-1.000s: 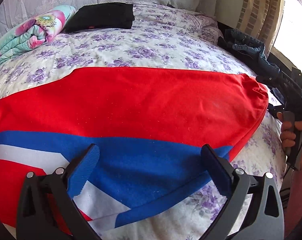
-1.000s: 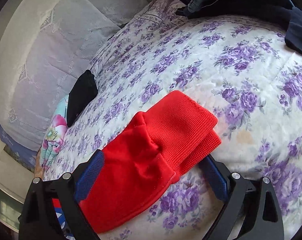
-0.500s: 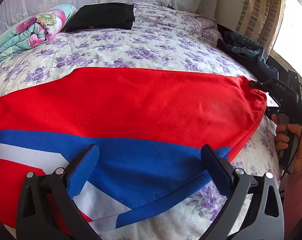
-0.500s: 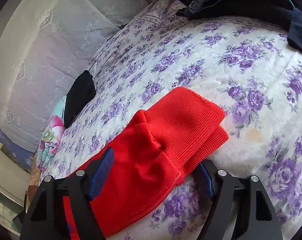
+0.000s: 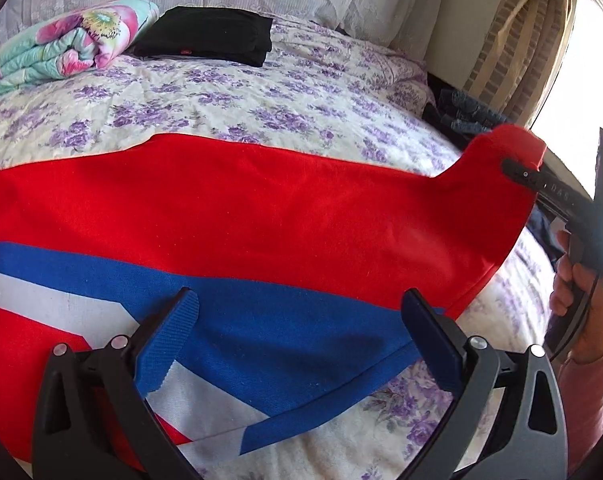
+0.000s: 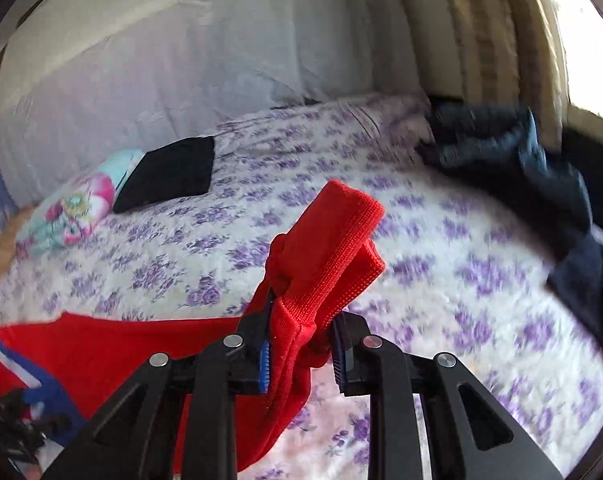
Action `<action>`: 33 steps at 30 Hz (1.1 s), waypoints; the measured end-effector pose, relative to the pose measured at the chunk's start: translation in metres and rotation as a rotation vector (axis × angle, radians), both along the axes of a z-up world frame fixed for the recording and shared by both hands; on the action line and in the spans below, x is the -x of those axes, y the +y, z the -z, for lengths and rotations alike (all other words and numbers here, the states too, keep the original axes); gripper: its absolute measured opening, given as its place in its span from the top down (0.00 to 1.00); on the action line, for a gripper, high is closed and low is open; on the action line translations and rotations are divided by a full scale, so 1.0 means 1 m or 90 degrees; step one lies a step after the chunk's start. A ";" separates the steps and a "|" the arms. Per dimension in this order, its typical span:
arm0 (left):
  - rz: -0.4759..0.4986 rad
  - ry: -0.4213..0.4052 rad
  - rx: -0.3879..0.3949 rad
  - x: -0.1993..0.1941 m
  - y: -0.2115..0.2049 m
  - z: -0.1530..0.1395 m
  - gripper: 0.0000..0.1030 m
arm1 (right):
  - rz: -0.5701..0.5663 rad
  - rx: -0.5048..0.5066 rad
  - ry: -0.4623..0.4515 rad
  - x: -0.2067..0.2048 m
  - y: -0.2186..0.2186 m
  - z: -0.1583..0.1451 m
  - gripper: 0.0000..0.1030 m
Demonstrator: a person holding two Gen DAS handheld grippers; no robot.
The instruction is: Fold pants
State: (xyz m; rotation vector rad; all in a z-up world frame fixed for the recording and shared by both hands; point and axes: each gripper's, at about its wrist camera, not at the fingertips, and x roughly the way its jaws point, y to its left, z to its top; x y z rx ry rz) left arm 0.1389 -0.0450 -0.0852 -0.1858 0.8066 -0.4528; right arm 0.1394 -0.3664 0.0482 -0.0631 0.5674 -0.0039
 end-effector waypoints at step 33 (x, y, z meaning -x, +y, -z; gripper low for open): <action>-0.033 -0.049 0.175 0.012 0.041 -0.008 0.04 | -0.342 -0.089 0.116 0.018 0.079 -0.004 0.36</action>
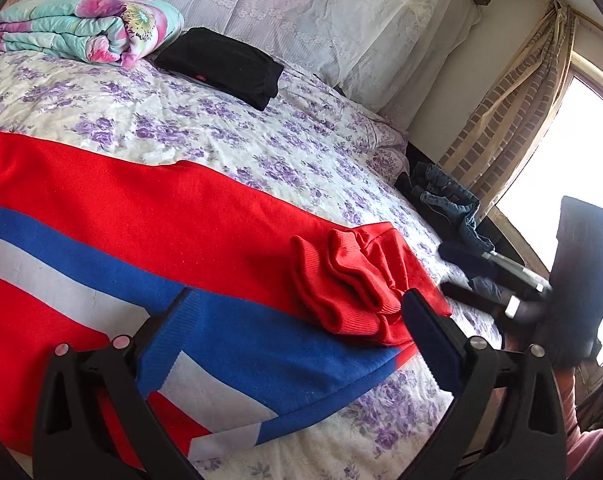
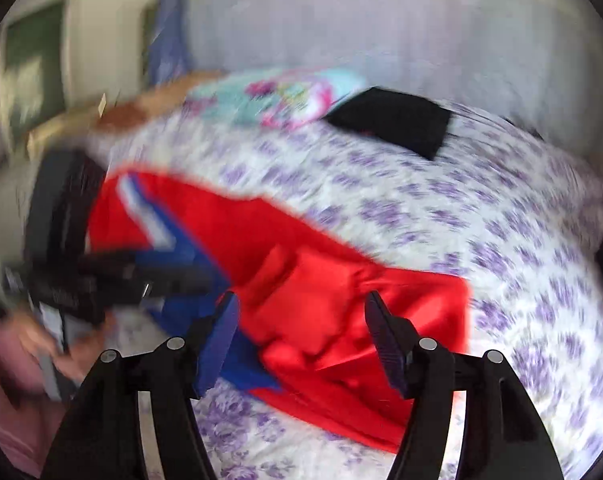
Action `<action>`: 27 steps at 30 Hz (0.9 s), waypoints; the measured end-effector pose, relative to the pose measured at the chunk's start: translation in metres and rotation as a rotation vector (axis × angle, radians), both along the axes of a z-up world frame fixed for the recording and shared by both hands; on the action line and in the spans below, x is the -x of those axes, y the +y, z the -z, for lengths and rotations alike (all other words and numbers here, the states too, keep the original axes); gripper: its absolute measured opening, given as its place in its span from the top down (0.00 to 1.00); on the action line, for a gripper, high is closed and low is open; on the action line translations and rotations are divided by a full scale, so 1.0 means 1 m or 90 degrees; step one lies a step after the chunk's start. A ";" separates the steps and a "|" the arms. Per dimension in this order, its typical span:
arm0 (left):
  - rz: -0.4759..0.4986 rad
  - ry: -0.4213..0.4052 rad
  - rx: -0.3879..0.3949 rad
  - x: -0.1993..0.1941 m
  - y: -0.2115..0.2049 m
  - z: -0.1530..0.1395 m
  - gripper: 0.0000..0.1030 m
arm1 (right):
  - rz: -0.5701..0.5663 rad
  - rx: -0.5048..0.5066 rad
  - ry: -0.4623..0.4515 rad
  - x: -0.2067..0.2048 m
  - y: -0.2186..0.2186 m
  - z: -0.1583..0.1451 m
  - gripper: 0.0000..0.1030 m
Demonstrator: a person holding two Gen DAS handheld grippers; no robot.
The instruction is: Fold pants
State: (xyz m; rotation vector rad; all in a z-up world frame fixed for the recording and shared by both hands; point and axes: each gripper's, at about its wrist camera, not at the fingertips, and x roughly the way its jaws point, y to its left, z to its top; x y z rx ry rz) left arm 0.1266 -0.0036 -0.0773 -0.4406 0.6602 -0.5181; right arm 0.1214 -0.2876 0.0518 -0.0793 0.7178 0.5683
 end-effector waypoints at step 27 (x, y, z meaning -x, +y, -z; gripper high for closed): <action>-0.006 -0.005 0.017 0.002 0.003 0.000 0.04 | -0.143 0.138 0.003 0.009 0.056 0.037 0.80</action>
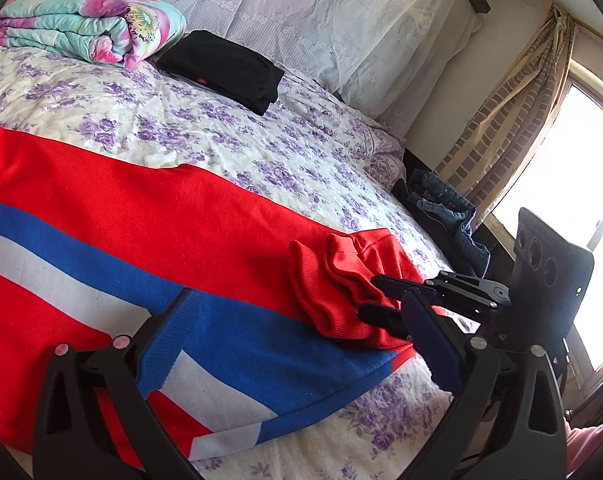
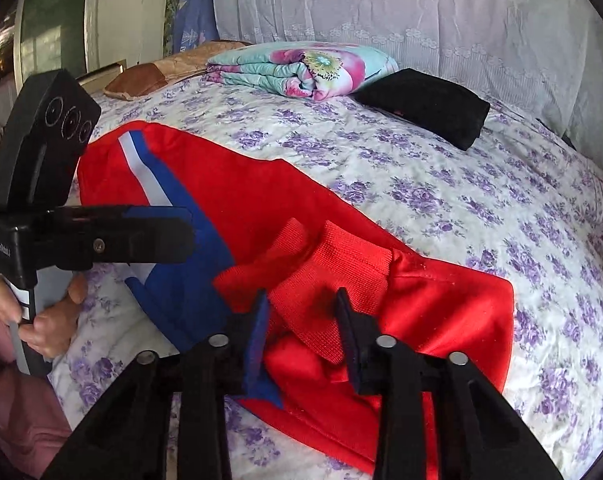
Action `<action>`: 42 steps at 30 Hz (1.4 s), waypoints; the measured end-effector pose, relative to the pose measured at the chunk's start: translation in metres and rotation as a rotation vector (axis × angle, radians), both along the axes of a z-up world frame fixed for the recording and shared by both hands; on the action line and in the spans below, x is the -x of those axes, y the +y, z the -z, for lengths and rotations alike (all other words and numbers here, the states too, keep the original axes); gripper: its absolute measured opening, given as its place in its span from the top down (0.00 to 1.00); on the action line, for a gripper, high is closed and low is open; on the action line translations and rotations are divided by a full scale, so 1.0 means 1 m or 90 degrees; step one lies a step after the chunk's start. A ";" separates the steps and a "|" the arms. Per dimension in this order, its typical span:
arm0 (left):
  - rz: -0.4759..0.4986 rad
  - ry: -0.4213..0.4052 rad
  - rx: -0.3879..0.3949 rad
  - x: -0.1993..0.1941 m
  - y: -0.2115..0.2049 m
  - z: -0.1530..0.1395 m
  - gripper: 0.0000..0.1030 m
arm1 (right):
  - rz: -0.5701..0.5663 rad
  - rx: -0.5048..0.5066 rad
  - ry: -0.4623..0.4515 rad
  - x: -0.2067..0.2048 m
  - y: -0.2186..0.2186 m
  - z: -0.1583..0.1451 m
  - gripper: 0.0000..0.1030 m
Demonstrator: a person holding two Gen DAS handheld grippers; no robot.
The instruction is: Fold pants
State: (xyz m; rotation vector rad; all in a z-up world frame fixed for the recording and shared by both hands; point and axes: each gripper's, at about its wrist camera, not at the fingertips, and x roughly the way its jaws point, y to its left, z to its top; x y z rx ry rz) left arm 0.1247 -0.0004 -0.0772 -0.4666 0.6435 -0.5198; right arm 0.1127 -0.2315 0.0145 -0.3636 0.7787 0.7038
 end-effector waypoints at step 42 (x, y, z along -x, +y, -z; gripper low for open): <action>0.138 0.034 -0.170 -0.034 -0.092 -0.007 0.63 | 0.290 -0.272 0.213 -0.086 -0.100 0.044 0.70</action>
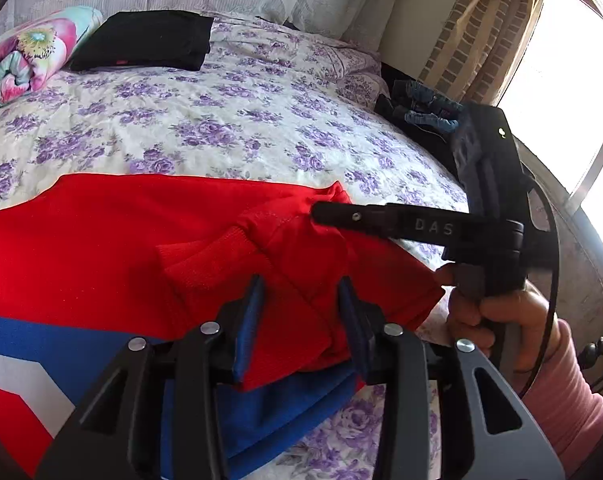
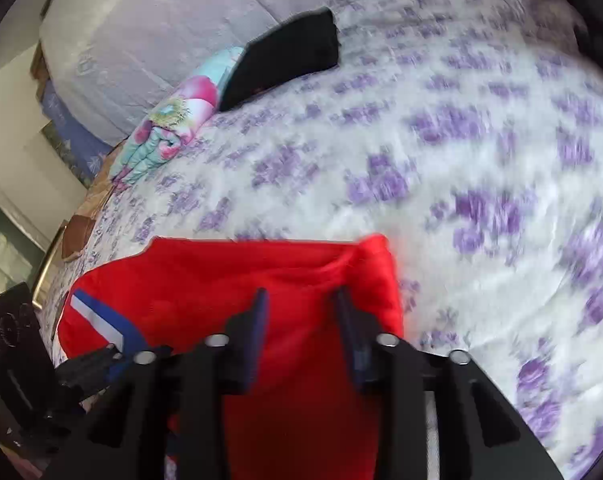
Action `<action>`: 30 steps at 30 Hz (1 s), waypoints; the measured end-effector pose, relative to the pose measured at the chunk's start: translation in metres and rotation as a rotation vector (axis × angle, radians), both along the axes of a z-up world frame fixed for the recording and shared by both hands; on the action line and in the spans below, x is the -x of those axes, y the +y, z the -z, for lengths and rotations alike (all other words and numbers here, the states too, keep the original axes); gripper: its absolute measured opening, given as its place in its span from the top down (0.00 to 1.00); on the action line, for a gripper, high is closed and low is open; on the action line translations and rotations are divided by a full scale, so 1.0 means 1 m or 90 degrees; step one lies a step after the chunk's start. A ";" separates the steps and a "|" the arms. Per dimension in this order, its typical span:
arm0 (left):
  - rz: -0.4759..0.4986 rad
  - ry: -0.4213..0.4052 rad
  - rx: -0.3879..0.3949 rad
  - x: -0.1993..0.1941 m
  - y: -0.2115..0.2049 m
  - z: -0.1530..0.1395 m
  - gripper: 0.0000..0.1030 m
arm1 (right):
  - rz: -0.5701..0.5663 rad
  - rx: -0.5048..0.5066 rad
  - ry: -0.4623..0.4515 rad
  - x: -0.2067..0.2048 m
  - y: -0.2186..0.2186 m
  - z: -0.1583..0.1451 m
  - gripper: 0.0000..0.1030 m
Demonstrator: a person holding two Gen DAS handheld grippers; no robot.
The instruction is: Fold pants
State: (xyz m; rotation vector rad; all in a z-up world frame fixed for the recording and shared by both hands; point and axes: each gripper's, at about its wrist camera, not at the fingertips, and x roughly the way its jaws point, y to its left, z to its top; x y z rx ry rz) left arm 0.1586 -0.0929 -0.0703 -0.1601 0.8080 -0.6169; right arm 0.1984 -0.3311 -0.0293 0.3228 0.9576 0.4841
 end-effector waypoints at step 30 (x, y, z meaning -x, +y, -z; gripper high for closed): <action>-0.270 -0.047 -0.142 0.022 0.095 -0.039 0.04 | 0.068 -0.049 -0.142 0.114 0.037 -0.052 0.14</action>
